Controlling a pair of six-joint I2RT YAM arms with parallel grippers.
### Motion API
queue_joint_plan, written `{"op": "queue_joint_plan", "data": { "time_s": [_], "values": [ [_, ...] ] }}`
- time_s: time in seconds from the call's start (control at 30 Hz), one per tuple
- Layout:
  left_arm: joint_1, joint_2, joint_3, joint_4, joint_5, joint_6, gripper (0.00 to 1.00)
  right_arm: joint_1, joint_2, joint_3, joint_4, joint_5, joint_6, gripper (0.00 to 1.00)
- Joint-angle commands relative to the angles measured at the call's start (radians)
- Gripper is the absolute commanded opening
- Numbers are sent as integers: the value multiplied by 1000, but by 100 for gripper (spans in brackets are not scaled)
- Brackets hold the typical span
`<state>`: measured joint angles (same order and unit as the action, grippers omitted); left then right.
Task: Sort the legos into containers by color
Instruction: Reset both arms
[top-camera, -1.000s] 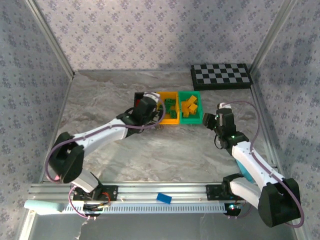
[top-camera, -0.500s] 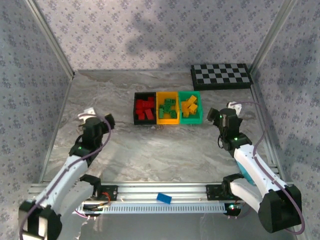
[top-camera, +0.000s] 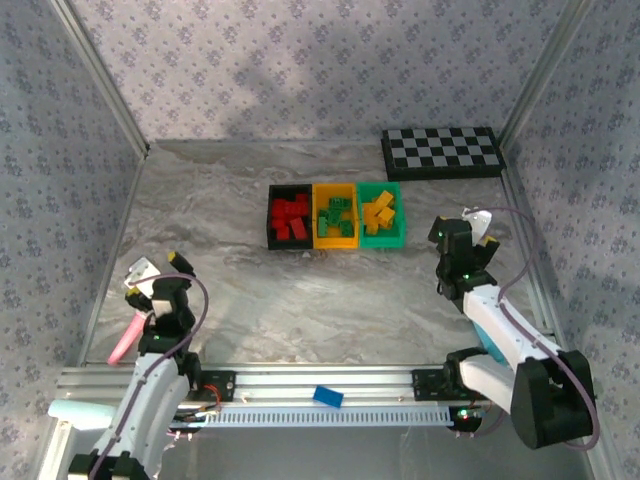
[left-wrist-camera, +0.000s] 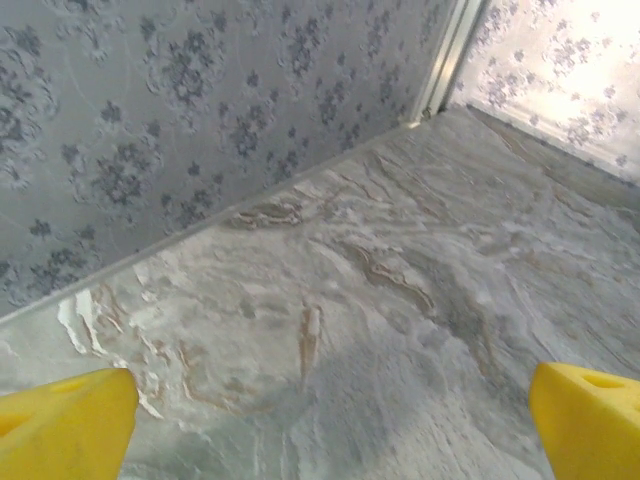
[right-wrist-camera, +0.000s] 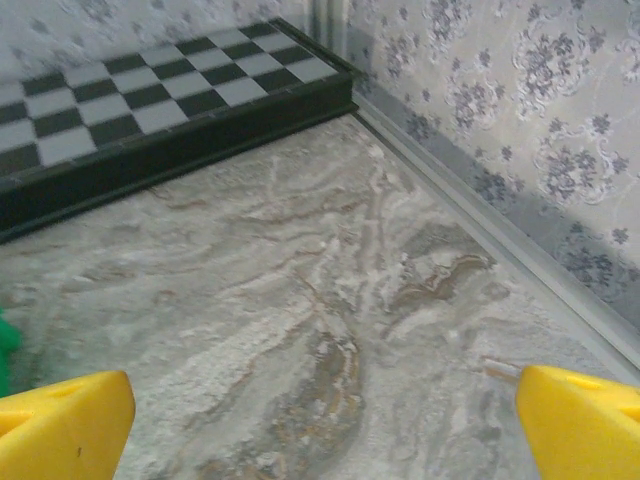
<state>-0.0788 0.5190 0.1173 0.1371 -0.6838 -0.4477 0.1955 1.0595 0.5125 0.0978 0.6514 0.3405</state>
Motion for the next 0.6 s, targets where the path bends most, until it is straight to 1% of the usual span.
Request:
{"op": "queue_joint_plan", "data": {
  "time_s": [0.0,0.07,0.13,0.17,0.23,0.33,0.43,0.47,0.57],
  "values": [
    [27,93,14,212,36,143,100,-28,17,-44,52,22,-54,100],
    [32,185,31,287,73,181,100,-44,6,-83,102,-26,-92,100],
    [36,292,37,404,107,215,100,-62,-17,-122,147,-78,-137,100],
    [34,342,40,450,131,230,100,-67,-28,-138,162,-79,-144,100],
    [36,469,61,542,133,266,100,-81,-48,-160,177,-82,-148,100],
    [37,625,98,643,165,318,100,-103,-57,-173,186,-83,-164,100],
    [37,744,128,712,161,320,100,-122,-41,-179,204,-78,-150,100],
    [38,762,135,720,165,318,100,-126,-30,-181,218,-75,-150,100],
    [39,833,164,741,205,323,100,-135,29,-184,267,-84,-140,100]
  ]
}}
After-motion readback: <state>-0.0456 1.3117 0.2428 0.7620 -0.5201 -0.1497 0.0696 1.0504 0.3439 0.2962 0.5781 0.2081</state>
